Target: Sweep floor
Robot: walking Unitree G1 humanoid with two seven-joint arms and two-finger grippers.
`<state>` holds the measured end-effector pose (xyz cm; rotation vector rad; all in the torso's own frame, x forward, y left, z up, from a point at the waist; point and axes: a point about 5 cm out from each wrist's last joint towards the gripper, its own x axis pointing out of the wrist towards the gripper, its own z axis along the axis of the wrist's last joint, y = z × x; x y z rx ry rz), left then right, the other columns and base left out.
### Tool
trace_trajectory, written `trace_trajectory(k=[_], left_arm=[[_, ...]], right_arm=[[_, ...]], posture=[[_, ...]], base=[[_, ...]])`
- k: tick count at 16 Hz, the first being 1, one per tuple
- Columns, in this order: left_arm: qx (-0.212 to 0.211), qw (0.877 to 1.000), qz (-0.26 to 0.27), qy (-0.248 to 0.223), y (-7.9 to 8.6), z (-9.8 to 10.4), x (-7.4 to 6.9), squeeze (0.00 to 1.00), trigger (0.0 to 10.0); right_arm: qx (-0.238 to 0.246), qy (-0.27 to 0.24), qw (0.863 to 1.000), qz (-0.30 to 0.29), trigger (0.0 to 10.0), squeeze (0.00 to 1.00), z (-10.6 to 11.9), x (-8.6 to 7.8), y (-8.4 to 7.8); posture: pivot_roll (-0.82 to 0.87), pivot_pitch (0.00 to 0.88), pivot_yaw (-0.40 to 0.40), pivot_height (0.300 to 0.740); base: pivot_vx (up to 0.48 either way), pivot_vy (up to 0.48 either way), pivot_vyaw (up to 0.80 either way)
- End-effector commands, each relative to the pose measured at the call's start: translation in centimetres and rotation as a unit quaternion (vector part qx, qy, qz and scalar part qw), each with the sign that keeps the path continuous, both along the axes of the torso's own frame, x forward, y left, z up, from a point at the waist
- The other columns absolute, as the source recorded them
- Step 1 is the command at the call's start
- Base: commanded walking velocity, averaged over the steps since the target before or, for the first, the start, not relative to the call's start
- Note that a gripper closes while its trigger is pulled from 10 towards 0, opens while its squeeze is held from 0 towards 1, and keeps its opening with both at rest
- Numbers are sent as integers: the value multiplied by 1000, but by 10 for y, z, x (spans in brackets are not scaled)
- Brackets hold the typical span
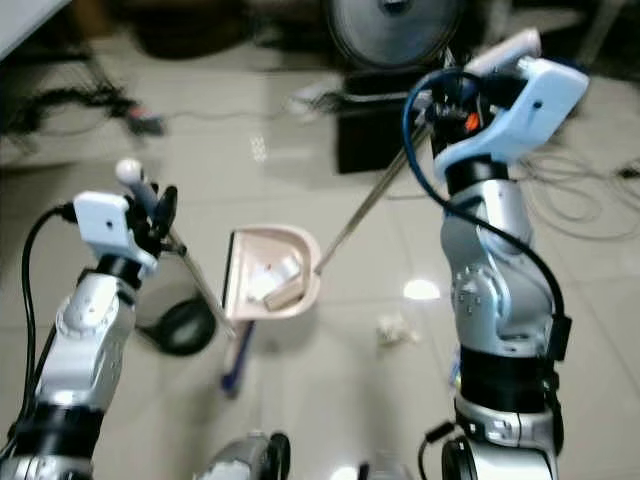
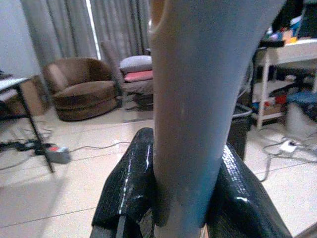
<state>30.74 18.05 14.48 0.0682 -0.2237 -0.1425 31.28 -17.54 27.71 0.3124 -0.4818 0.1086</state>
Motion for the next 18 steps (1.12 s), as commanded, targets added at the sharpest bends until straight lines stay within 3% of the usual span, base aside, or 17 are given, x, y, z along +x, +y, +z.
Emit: trace_trajectory(k=[1,8,18], left_arm=[[9,1000,-1,-4,3,5,-1,0,10000],[33,999,-17,39,2,-12,-12,0,10000],[24,997,7,74,11,-26,-18,0,10000]], right_arm=[[13,-47,999,4,10000,0,22,-7,1],[15,-43,999,-8,10000,0,24,-6,-5],[11,-34,999,-16,10000,0,19,-6,-7]], posture=[[-43,65,92,740],[-40,71,92,740],[-42,77,85,740]], base=[[360,0,775],[404,0,772],[421,0,0]])
